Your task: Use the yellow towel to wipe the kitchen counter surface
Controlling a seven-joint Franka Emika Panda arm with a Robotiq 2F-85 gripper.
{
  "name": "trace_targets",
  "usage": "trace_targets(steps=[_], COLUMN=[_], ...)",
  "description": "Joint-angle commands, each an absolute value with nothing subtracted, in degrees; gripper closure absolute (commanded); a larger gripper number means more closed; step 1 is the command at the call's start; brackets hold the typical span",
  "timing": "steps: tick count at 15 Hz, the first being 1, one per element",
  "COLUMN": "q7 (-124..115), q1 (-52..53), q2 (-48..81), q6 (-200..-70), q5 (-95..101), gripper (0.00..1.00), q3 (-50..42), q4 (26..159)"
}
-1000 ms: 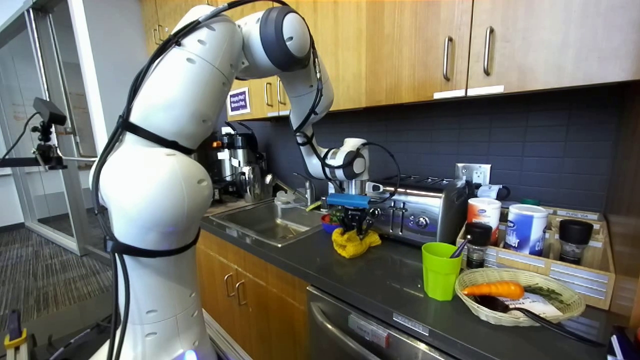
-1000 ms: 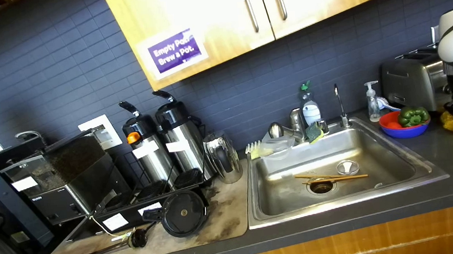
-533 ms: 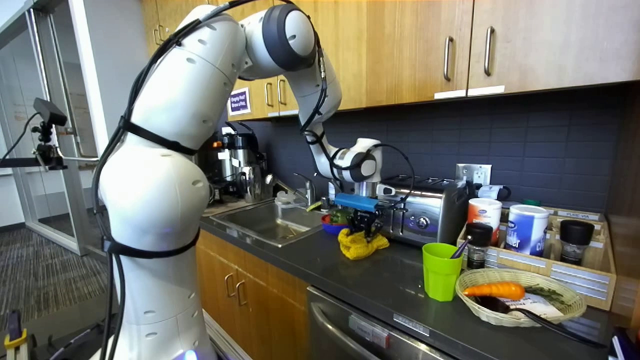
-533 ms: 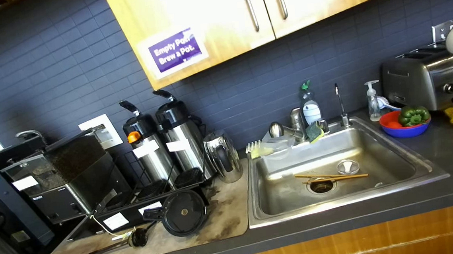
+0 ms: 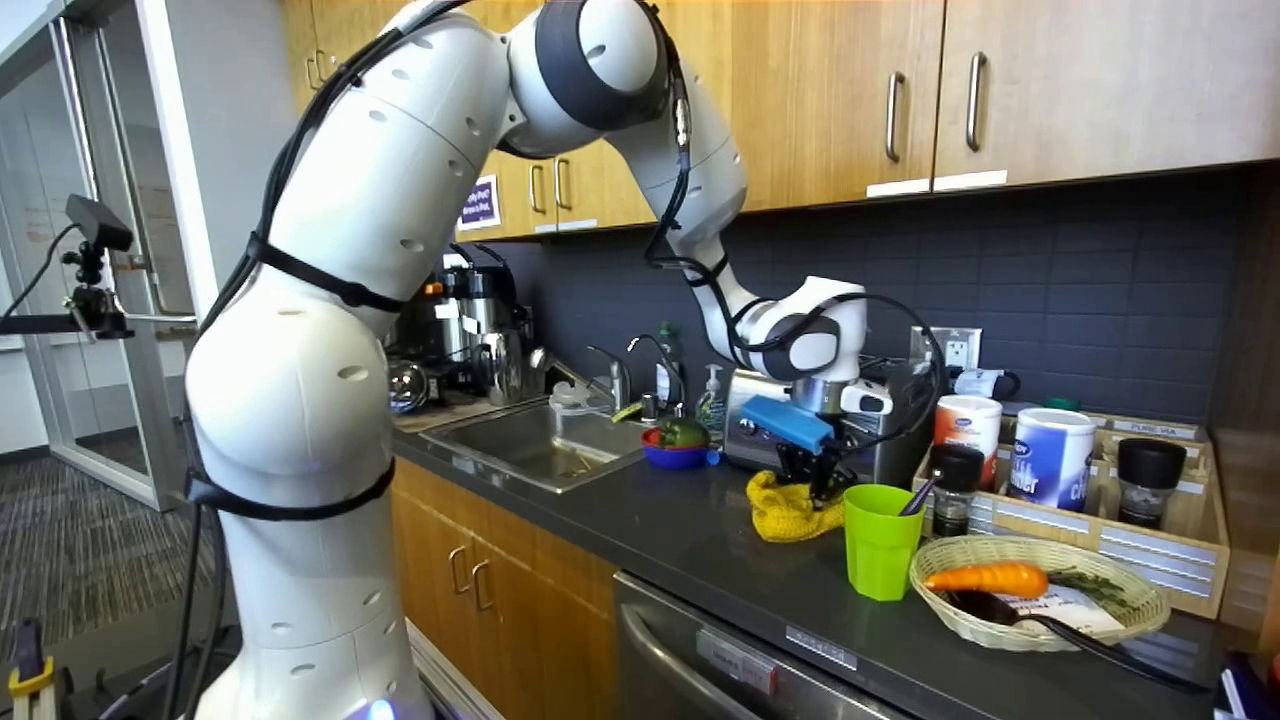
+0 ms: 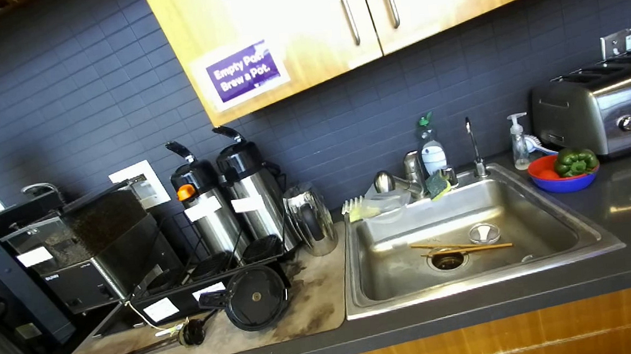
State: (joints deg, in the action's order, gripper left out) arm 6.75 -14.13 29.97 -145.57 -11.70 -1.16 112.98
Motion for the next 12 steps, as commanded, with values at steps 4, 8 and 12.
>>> trace_targets(steps=[4,8,12], q7=[7.31,8.86,9.68], q1=[-15.41,-12.54,-8.74], q2=[33.29,32.58,31.82], q6=[-148.57,-148.87,-148.36], q5=[-14.15,-12.87,-9.84], gripper=[0.95,0.95,0.95], q3=[-0.77,1.25,2.26], q4=[113.05,115.08,116.27])
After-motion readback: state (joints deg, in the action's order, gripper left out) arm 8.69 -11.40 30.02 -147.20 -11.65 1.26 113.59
